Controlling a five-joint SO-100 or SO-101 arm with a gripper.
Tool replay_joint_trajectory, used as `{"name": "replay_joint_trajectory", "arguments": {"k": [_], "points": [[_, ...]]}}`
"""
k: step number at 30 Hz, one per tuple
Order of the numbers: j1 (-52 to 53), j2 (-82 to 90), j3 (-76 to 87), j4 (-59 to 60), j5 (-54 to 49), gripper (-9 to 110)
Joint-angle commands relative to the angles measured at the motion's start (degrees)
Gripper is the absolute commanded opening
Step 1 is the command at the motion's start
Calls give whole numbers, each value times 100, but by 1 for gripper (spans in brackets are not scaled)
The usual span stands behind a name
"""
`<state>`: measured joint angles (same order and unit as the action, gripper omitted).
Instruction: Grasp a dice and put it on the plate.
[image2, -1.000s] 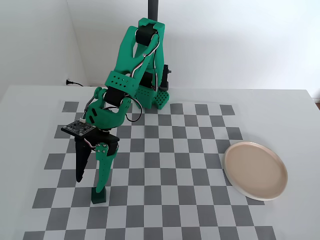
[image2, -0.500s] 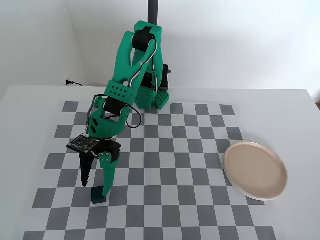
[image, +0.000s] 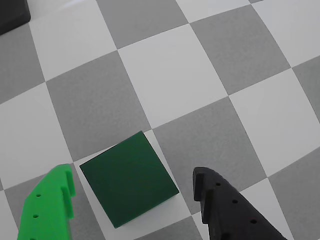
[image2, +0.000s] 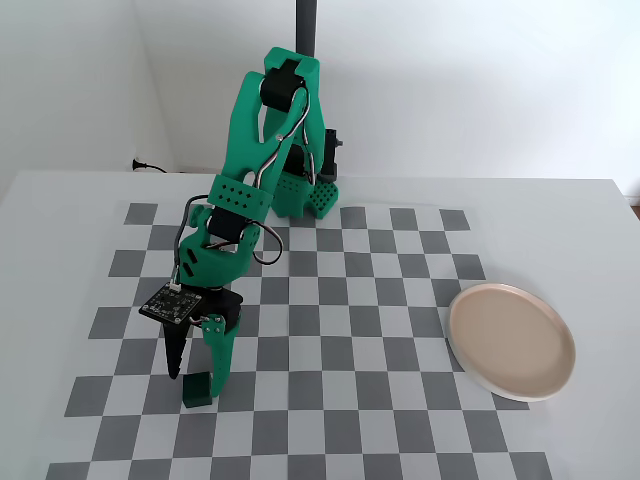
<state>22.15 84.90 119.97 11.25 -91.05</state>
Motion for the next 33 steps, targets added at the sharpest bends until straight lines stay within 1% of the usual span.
{"name": "replay_joint_trajectory", "arguments": {"k": [1,33], "points": [[-97,79,-527,-114,-62,20],[-211,-606,-536,-554,-9,20]]}}
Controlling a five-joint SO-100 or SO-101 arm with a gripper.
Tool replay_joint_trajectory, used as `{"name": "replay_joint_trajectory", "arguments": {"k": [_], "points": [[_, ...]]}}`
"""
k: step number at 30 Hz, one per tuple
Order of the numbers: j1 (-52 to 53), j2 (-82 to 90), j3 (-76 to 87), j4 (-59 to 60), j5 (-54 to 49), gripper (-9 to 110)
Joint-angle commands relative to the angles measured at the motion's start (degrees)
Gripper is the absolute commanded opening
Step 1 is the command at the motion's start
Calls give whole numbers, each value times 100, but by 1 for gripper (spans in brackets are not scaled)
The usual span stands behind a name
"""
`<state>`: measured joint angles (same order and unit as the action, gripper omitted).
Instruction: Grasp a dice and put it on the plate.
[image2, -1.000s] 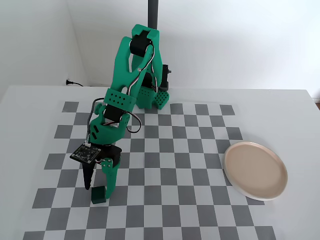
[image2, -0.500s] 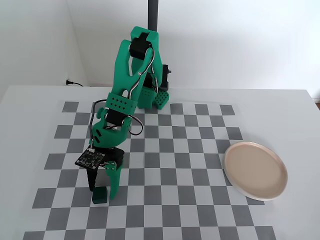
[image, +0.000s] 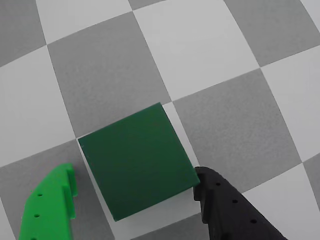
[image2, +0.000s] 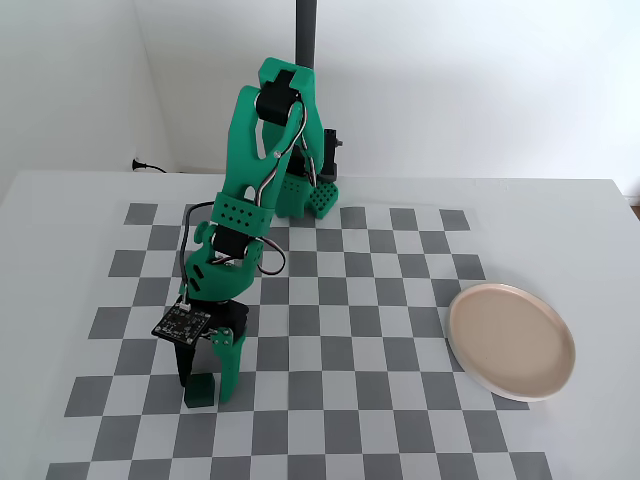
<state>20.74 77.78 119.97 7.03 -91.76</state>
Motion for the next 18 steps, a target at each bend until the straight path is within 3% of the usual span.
{"name": "replay_joint_trajectory", "arguments": {"k": [1,9,18], "points": [[-70,70,-536,-158,62,20],[-70,-79,-563,-290,70,19],[-35,-97,-563,-316,18,9]]}}
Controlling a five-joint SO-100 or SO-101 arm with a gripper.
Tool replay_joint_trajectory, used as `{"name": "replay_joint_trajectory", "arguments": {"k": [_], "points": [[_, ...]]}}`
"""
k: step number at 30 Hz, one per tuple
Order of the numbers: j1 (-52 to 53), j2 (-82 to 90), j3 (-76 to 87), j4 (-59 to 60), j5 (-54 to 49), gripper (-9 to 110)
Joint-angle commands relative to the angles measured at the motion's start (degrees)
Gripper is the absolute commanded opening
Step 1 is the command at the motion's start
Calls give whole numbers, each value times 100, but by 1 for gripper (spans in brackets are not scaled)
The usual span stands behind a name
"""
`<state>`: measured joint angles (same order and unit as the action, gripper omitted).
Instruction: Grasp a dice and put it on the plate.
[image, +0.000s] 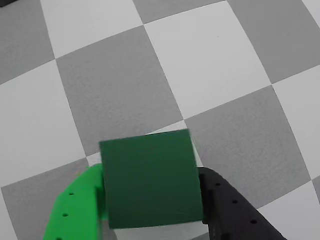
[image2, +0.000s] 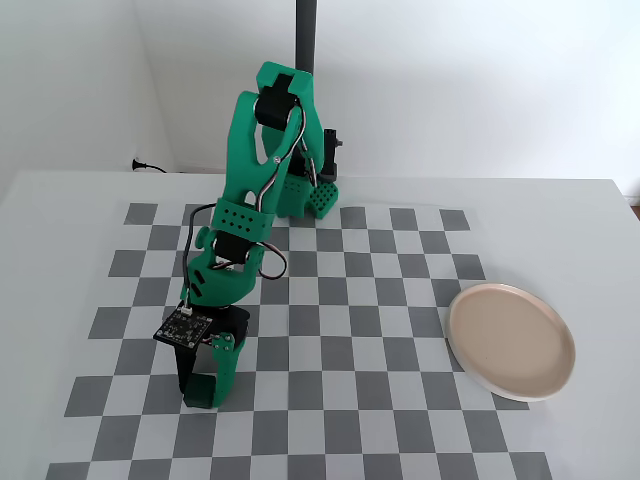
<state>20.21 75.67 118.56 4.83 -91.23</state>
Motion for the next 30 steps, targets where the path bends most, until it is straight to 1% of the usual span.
{"name": "replay_joint_trajectory", "arguments": {"k": [1,6,10,17,30], "points": [[26,105,-422,-97,-35,7],[26,105,-422,-97,-44,-4],[9,211,-413,-35,0,-4],[-220,914,-404,888,105,-4],[-334,1890,-378,1459,378,-4]]}}
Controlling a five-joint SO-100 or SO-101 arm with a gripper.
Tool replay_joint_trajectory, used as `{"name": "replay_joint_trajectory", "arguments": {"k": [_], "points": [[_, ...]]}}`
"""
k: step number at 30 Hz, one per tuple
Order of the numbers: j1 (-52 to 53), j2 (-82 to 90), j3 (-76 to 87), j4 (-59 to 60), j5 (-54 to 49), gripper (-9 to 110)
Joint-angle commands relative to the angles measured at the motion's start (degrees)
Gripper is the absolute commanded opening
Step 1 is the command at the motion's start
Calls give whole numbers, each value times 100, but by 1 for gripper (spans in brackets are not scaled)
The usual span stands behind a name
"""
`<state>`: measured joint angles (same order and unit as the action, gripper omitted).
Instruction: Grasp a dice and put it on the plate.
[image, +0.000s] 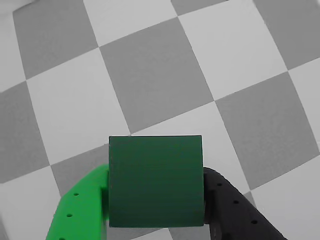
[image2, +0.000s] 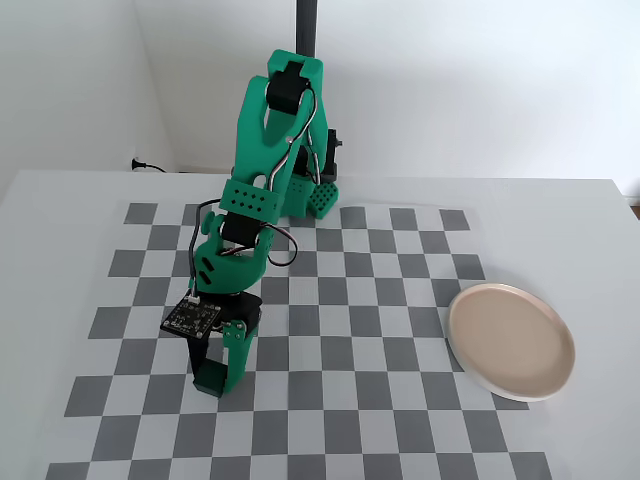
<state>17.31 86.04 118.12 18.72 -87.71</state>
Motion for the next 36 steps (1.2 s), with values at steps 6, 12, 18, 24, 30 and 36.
{"name": "replay_joint_trajectory", "arguments": {"k": [6,12,18,24,30,36], "points": [[-97,1143,-325,334,53,-4],[-308,1450,-79,123,79,-4],[-747,2127,606,-141,62,-4],[-1257,2742,993,0,114,-4],[-1986,3313,1213,299,211,-4],[-2795,3700,1292,624,264,-4]]}}
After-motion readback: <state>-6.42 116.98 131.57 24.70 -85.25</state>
